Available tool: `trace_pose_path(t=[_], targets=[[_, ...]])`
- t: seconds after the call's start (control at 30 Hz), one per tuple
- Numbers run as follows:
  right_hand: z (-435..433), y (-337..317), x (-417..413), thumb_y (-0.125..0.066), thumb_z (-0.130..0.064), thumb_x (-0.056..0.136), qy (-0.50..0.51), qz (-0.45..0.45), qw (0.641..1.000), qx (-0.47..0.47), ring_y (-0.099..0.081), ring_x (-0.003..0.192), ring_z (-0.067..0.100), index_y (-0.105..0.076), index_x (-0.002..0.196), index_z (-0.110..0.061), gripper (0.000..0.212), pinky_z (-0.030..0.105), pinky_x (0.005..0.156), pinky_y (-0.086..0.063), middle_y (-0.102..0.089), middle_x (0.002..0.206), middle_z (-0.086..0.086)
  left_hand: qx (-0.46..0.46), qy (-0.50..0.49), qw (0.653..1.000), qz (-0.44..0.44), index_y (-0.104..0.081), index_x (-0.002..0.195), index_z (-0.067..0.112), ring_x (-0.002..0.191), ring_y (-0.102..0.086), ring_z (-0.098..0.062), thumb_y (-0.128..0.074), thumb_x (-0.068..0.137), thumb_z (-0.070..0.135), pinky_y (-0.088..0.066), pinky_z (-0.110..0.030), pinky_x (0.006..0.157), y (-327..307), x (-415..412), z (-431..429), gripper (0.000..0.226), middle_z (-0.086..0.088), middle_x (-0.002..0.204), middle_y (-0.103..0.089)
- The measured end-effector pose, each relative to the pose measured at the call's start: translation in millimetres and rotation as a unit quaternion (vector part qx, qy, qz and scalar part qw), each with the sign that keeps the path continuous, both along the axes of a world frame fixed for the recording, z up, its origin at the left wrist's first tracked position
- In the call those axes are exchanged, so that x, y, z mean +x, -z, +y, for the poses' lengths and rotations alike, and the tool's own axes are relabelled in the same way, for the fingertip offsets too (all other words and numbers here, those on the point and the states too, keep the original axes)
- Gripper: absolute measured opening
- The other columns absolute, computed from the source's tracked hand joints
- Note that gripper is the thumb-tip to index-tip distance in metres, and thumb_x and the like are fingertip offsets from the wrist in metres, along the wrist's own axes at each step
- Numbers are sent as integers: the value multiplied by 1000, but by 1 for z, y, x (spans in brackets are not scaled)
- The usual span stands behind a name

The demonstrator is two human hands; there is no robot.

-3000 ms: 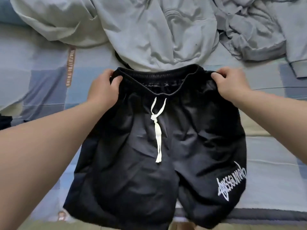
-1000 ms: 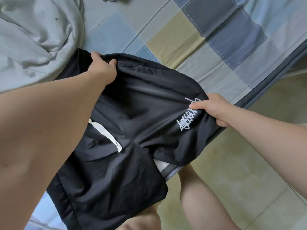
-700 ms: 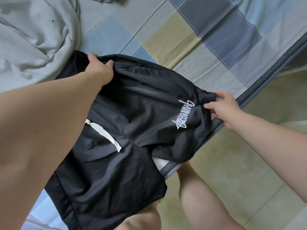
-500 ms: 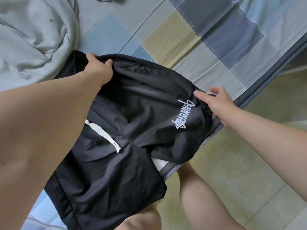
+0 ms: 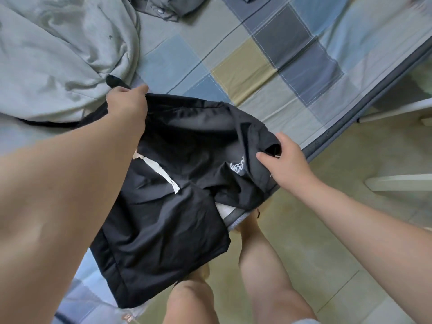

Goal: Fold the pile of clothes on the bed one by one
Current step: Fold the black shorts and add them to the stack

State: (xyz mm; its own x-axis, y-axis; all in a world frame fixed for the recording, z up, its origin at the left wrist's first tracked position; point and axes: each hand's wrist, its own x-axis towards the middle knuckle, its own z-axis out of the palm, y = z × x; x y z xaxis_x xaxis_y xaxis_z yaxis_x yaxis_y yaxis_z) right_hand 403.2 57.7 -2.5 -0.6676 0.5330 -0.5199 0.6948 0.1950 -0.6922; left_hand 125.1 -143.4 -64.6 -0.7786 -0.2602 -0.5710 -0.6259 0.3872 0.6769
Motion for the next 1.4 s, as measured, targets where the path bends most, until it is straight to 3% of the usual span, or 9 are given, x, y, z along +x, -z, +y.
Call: trace_pose_path(t=[0.1,0.2,0.43,0.53,0.7,0.9,1.03,1.27,1.4], targets=[[-60,-39,8,-63,-25,84,-87,7,996,-2,-61,72,13,-52,88,-33,14,32,65,-48,-65,80,-12,-2,25,1000,-1,-44,77,25,75,-54,-23,-68,76,20,-51,-32,68,-26,13,-40,24,0,82,-55],[-127,-65,14,-56,-30,79,-183,-5,983,13,-51,61,7,-42,85,-46,22,23,54,-38,-59,70,-18,-28,50,998,18,-49,87,26,74,-53,-16,-58,83,14,-44,-26,58,-45,29,-95,15,5,83,-53],[-285,-43,36,-57,-20,89,-359,-52,930,-49,-46,63,12,-40,93,-37,25,36,59,-33,-50,65,-9,-24,-2,1000,7,-55,88,30,73,-48,-9,-28,80,-1,-38,-22,55,-48,58,-229,42,11,87,-53],[-338,-16,47,-54,-18,91,-481,-75,873,-31,-54,90,22,-47,112,-28,24,35,72,-31,-58,90,-7,-29,-15,999,11,-64,107,33,85,-56,-9,-21,77,-3,-46,-16,67,-33,67,-270,63,16,98,-59],[-377,16,56,-60,-34,95,-614,-176,764,-85,-48,125,21,-41,148,-39,57,40,105,-40,-53,136,-4,-8,7,1000,-15,-38,149,28,112,-58,-16,-49,98,16,-48,-31,99,3,109,-313,53,4,130,-55],[-332,19,25,-56,-26,96,-523,-168,835,18,-54,120,12,-56,137,-31,41,36,104,-45,-60,128,-10,51,26,994,-96,-40,133,15,111,-60,-22,-74,88,30,-48,-35,97,6,194,-318,59,0,126,-60],[-307,20,-25,-59,-26,96,-514,-140,841,91,-48,130,19,-48,145,-30,50,43,109,-42,-55,139,-5,11,10,988,-154,-41,127,13,109,-58,-30,-70,92,33,-45,-36,87,9,218,-319,49,-6,126,-59],[-299,41,-156,-65,-39,92,-480,-74,831,269,-20,148,28,-25,156,-30,76,52,114,-26,-24,161,2,68,-36,993,-94,-49,123,23,99,-61,-17,-76,85,41,-48,-32,83,18,177,-319,50,11,108,-62],[-290,53,-210,-73,-47,86,-399,-93,897,164,-25,149,28,-9,159,-30,99,51,118,-29,-18,165,2,104,-68,990,-65,-59,117,22,100,-67,-16,-79,83,41,-53,-35,89,21,137,-317,44,7,108,-69]])
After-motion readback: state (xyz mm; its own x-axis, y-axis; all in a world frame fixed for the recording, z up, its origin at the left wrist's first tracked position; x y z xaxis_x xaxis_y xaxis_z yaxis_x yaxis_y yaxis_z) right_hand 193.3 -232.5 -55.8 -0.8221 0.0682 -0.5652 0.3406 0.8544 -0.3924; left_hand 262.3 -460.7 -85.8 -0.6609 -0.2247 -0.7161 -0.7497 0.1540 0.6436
